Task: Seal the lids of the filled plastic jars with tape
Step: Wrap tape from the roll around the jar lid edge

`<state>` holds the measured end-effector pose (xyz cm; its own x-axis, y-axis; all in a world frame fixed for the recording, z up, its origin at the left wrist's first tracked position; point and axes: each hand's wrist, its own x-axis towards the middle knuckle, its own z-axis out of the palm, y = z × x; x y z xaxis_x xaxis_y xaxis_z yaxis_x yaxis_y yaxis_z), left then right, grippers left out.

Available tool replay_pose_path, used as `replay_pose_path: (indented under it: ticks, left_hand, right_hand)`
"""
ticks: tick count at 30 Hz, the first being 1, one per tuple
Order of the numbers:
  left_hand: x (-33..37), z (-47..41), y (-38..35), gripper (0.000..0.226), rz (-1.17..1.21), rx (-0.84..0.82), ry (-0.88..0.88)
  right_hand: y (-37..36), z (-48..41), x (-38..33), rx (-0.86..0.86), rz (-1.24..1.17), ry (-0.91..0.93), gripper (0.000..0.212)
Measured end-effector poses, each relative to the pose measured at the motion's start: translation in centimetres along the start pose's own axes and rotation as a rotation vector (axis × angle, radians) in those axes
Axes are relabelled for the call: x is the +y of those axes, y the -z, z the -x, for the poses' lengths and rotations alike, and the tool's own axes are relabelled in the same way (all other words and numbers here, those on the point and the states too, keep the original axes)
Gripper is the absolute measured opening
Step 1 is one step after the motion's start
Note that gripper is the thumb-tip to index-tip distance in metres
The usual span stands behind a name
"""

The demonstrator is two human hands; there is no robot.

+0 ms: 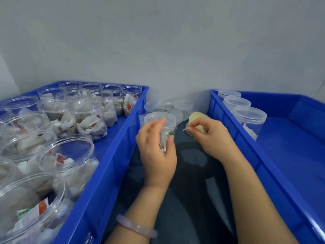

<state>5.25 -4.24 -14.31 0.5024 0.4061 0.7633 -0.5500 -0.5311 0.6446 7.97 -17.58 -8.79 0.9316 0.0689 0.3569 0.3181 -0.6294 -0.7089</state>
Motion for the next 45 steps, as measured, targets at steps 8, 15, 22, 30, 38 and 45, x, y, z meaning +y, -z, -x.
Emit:
replay_pose_path:
  ticks: [8, 15, 22, 30, 38, 45]
  left_hand:
    - [-3.7, -2.2, -1.6, 0.044, 0.036, -0.218, 0.193]
    - [-4.8, -1.7, -1.6, 0.066, 0.105, -0.191, 0.141]
    - [-4.8, -1.6, -1.5, 0.074, 0.214, -0.218, 0.19]
    - [-4.9, -1.7, -1.8, 0.09, 0.133, -0.169, 0.168]
    - [-4.9, -2.5, -1.6, 0.063, 0.166, -0.117, 0.218]
    - [-5.1, -2.8, -1.2, 0.054, 0.24, -0.158, 0.254]
  right_hand:
    - [-0.4, -2.2, 0.1, -0.282, 0.142, 0.029, 0.012]
    - [-1.1, -2.4, 0.1, -0.235, 0.128, 0.043, 0.011]
    - [-1.3, -2.5, -0.2, -0.22, 0.139, 0.034, 0.01]
    - [-2.0, -2.7, -0.4, -0.156, 0.155, -0.001, 0.017]
    - [-2.4, -2.6, -0.2, -0.127, 0.165, -0.027, 0.013]
    - [-1.8, -2.4, -0.2, -0.156, 0.101, -0.035, 0.02]
